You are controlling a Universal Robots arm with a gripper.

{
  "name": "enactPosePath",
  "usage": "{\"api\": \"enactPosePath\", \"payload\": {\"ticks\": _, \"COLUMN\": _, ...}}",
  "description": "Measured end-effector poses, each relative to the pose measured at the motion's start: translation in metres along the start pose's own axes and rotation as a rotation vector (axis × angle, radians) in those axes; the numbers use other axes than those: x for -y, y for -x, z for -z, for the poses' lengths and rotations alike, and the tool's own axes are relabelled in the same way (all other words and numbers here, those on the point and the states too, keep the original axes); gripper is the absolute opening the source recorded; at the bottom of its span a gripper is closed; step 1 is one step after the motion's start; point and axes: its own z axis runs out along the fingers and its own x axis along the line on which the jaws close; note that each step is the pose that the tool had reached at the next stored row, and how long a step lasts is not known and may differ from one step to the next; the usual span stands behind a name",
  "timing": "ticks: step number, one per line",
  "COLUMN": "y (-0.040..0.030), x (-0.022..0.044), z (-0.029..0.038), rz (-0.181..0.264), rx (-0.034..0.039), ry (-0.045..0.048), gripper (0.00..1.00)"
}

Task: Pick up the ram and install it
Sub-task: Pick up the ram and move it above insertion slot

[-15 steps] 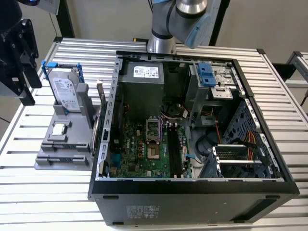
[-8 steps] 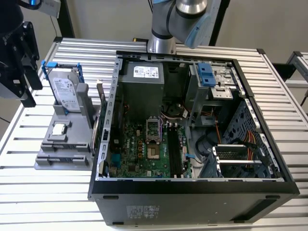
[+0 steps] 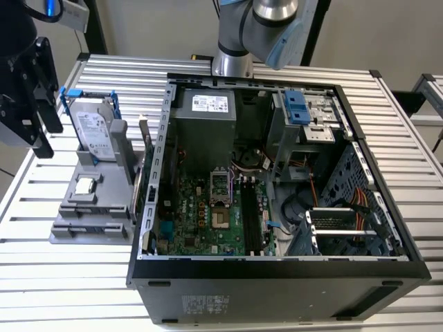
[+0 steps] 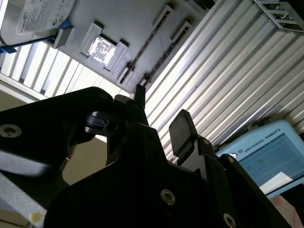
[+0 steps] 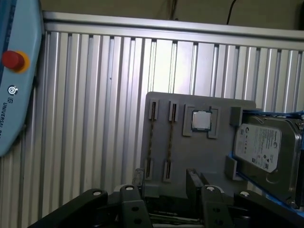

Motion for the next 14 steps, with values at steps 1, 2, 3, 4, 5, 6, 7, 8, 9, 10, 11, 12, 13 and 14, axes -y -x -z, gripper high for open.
{"api": "enactPosePath", "payload": {"ticks": 1, "y": 0.0000, "x": 0.0000, "z": -0.0003, "rz": 0.000, "rx": 0.0000, "ry": 0.0000, "gripper": 1.00}}
{"api": "enactPosePath", "payload": {"ticks": 2, "y": 0.0000, "x": 0.0000, "z": -0.0007, "rz": 0.000, "rx": 0.0000, "ry": 0.0000, "gripper": 1.00}}
{"api": "enactPosePath", "payload": {"ticks": 3, "y": 0.0000, "x": 0.0000, "z": -0.0010, "rz": 0.000, "rx": 0.0000, "ry": 0.0000, "gripper": 1.00}}
{"api": "enactPosePath", "payload": {"ticks": 4, "y": 0.0000, "x": 0.0000, "z": -0.0011, "rz": 0.000, "rx": 0.0000, "ry": 0.0000, "gripper": 1.00}}
{"api": "enactPosePath", "payload": {"ticks": 5, "y": 0.0000, "x": 0.0000, "z": -0.0011, "rz": 0.000, "rx": -0.0001, "ry": 0.0002, "gripper": 1.00}}
{"api": "enactPosePath", "payload": {"ticks": 6, "y": 0.0000, "x": 0.0000, "z": -0.0011, "rz": 0.000, "rx": -0.0001, "ry": 0.0001, "gripper": 1.00}}
{"api": "enactPosePath", "payload": {"ticks": 7, "y": 0.0000, "x": 0.0000, "z": -0.0012, "rz": 0.000, "rx": 0.0000, "ry": 0.0000, "gripper": 1.00}}
{"api": "enactPosePath", "payload": {"ticks": 8, "y": 0.0000, "x": 0.0000, "z": -0.0013, "rz": 0.000, "rx": 0.0000, "ry": 0.0000, "gripper": 1.00}}
{"api": "enactPosePath", "payload": {"ticks": 9, "y": 0.0000, "x": 0.0000, "z": -0.0013, "rz": 0.000, "rx": -0.0002, "ry": 0.0001, "gripper": 1.00}}
{"api": "enactPosePath", "payload": {"ticks": 10, "y": 0.0001, "x": 0.0000, "z": -0.0018, "rz": 0.000, "rx": -0.0012, "ry": -0.0003, "gripper": 1.00}}
{"api": "enactPosePath", "payload": {"ticks": 11, "y": 0.0001, "x": 0.0001, "z": -0.0021, "rz": 0.000, "rx": -0.0023, "ry": -0.0001, "gripper": 1.00}}
{"api": "enactPosePath", "payload": {"ticks": 12, "y": 0.0001, "x": 0.0001, "z": -0.0026, "rz": 0.000, "rx": -0.0030, "ry": 0.0002, "gripper": 1.00}}
{"api": "enactPosePath", "payload": {"ticks": 13, "y": 0.0001, "x": 0.0001, "z": -0.0032, "rz": 0.000, "rx": -0.0036, "ry": 0.0002, "gripper": 1.00}}
{"api": "enactPosePath", "payload": {"ticks": 14, "y": 0.0001, "x": 0.0001, "z": -0.0035, "rz": 0.000, "rx": -0.0042, "ry": 0.0003, "gripper": 1.00}}
